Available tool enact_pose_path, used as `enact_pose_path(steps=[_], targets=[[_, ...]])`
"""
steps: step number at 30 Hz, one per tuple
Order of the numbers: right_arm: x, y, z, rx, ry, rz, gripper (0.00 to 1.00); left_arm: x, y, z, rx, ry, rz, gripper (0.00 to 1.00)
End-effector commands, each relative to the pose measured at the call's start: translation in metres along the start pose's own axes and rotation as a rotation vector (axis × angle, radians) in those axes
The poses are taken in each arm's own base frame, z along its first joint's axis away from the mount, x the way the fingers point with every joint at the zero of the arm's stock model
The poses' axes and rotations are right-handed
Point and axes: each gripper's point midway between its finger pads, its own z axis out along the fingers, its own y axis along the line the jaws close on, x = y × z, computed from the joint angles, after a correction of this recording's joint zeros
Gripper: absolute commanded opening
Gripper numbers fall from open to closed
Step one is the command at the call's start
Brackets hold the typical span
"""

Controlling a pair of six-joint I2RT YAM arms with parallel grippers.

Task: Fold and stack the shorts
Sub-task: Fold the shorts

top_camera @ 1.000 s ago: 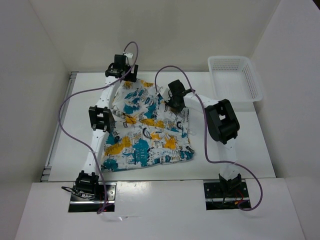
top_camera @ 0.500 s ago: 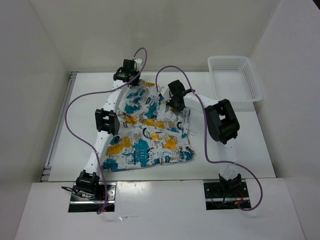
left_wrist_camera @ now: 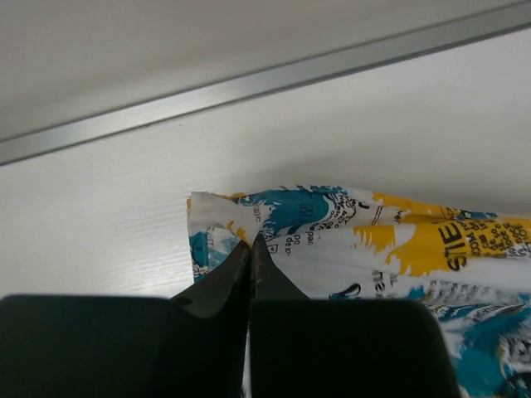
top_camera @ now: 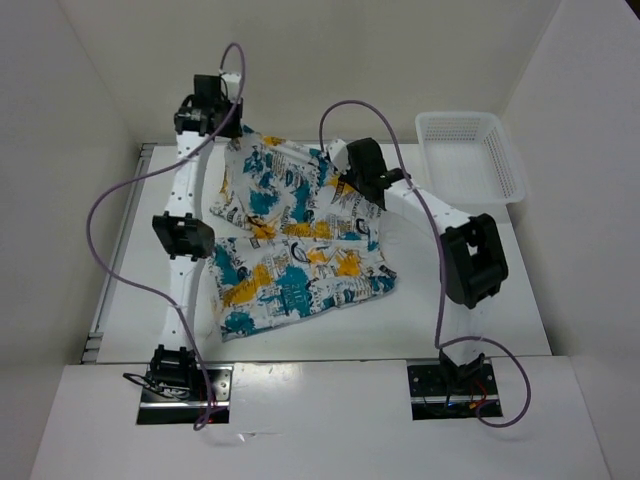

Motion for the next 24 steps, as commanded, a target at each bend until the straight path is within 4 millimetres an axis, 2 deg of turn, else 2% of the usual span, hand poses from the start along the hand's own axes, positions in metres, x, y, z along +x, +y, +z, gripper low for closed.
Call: enact_pose_path(steps=[1, 2, 3, 4, 5, 6, 7, 8, 9, 10, 11, 12, 13, 14, 15, 16, 18, 19, 23, 24], targets=[[-0.016, -0.022, -0.046, 0.06, -0.086, -0.03, 0.0, -0.031, -0.011, -0.095, 0.036, 0.008, -0.005, 0.0], [-0.009, -0.013, -0.059, 0.035, -0.089, -0.073, 0.0, -0.024, -0.015, -0.104, 0.054, 0.043, -0.011, 0.0], [-0.008, -0.006, -0.065, 0.02, -0.099, -0.094, 0.0, -0.02, -0.012, -0.119, 0.057, 0.069, -0.023, 0.0], [-0.001, -0.001, -0.071, -0.003, -0.096, -0.1, 0.0, -0.005, -0.004, -0.125, 0.043, 0.129, -0.044, 0.0], [0.006, 0.009, -0.083, -0.029, -0.099, -0.125, 0.0, -0.014, 0.0, -0.153, 0.025, 0.122, -0.049, 0.0], [0.009, 0.015, -0.089, -0.062, -0.111, -0.129, 0.0, -0.003, 0.005, -0.159, 0.039, 0.167, -0.074, 0.0], [0.021, 0.029, -0.093, -0.106, -0.091, -0.147, 0.0, 0.042, -0.002, -0.148, 0.073, 0.32, -0.107, 0.0], [0.021, 0.027, -0.104, -0.107, -0.111, -0.143, 0.0, 0.03, -0.007, -0.181, 0.068, 0.269, -0.097, 0.0], [0.024, 0.032, -0.109, -0.129, -0.118, -0.145, 0.0, 0.029, -0.007, -0.185, 0.065, 0.23, -0.089, 0.0], [0.032, 0.042, -0.111, -0.157, -0.109, -0.174, 0.0, 0.041, -0.015, -0.191, 0.066, 0.241, -0.08, 0.0], [0.031, 0.043, -0.122, -0.161, -0.132, -0.2, 0.0, 0.076, -0.027, -0.212, 0.066, 0.295, -0.075, 0.0], [0.03, 0.047, -0.127, -0.173, -0.15, -0.218, 0.0, 0.084, -0.037, -0.217, 0.069, 0.283, -0.053, 0.0], [0.036, 0.056, -0.129, -0.195, -0.154, -0.257, 0.0, 0.088, -0.057, -0.239, 0.097, 0.268, -0.021, 0.0], [0.036, 0.061, -0.135, -0.208, -0.167, -0.279, 0.0, 0.103, -0.062, -0.243, 0.105, 0.297, -0.019, 0.0], [0.028, 0.065, -0.147, -0.222, -0.221, -0.3, 0.0, 0.132, -0.063, -0.243, 0.109, 0.366, -0.029, 0.0], [0.036, 0.075, -0.15, -0.25, -0.216, -0.327, 0.0, 0.14, -0.07, -0.254, 0.128, 0.374, -0.024, 0.0], [0.039, 0.083, -0.161, -0.275, -0.232, -0.384, 0.0, 0.162, -0.072, -0.26, 0.13, 0.413, -0.03, 0.0], [0.05, 0.091, -0.159, -0.305, -0.213, -0.406, 0.0, 0.179, -0.072, -0.268, 0.122, 0.44, -0.031, 0.0], [0.07, 0.103, -0.165, -0.365, -0.17, -0.465, 0.0, 0.204, -0.077, -0.296, 0.136, 0.472, -0.039, 0.0], [0.078, 0.109, -0.166, -0.394, -0.151, -0.488, 0.0, 0.203, -0.078, -0.306, 0.135, 0.46, -0.037, 0.0]])
